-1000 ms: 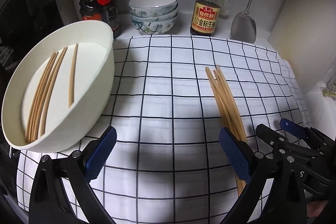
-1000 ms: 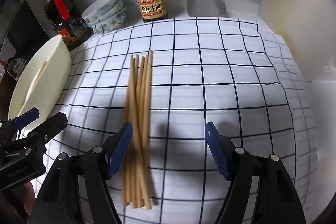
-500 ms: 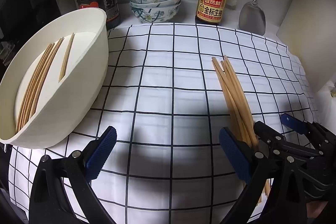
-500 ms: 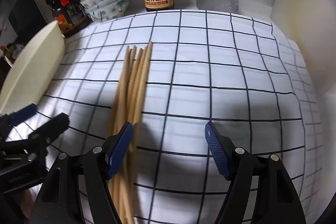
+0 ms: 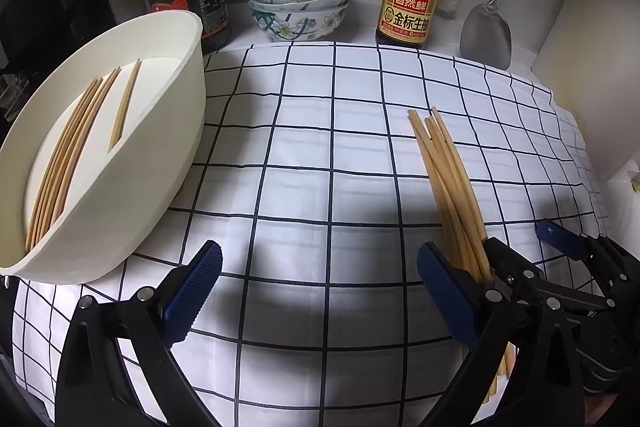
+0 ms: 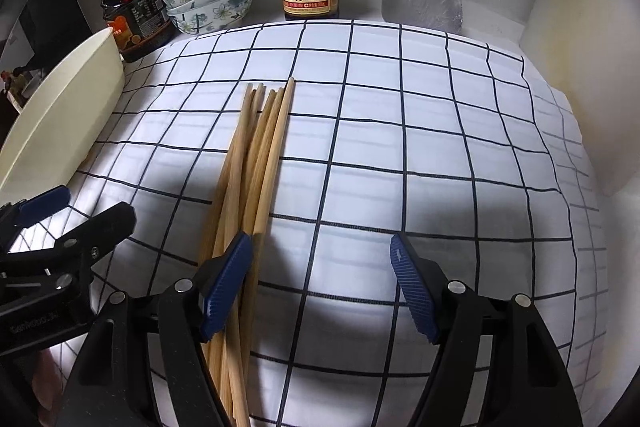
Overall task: Organize utensils
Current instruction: 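Lower both open tools around single chopsticks in the pile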
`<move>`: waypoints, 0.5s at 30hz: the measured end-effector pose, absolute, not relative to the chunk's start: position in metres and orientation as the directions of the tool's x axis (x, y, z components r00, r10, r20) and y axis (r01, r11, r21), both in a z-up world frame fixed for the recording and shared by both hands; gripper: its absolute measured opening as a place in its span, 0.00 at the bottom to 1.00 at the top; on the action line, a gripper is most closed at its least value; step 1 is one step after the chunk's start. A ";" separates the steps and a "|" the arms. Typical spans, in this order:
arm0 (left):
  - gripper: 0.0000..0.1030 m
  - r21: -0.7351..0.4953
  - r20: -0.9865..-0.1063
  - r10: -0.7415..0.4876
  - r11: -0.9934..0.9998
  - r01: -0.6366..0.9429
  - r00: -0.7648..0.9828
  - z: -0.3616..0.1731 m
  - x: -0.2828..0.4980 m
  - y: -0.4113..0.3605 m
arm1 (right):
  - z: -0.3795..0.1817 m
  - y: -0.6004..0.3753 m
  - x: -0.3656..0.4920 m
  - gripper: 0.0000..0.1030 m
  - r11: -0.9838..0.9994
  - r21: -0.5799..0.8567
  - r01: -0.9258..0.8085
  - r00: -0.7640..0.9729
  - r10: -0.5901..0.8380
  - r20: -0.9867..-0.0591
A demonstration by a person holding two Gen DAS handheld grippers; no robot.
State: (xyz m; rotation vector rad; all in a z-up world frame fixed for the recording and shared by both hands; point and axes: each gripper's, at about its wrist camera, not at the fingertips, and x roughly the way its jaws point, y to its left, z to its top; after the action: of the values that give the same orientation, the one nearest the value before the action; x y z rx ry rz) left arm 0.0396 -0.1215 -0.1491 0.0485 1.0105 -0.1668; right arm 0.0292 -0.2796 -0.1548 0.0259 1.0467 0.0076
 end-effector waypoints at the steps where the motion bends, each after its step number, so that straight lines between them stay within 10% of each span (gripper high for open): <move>1: 0.93 -0.036 -0.846 -0.116 0.986 0.162 0.521 -0.149 0.040 -0.122 | -0.156 -0.280 0.031 0.66 1.000 0.017 0.007 0.495 0.012 -0.869; 15: 0.93 -0.043 -0.850 -0.140 0.979 0.199 0.508 -0.157 0.043 -0.145 | -0.159 -0.318 0.024 0.66 0.994 -0.004 0.108 0.517 -0.059 -0.854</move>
State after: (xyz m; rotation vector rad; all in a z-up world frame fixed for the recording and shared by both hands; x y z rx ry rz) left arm 0.0431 -0.1449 -0.1574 0.0633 1.0176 -0.2045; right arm 0.0244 -0.3179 -0.1586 0.0519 1.0229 -0.1004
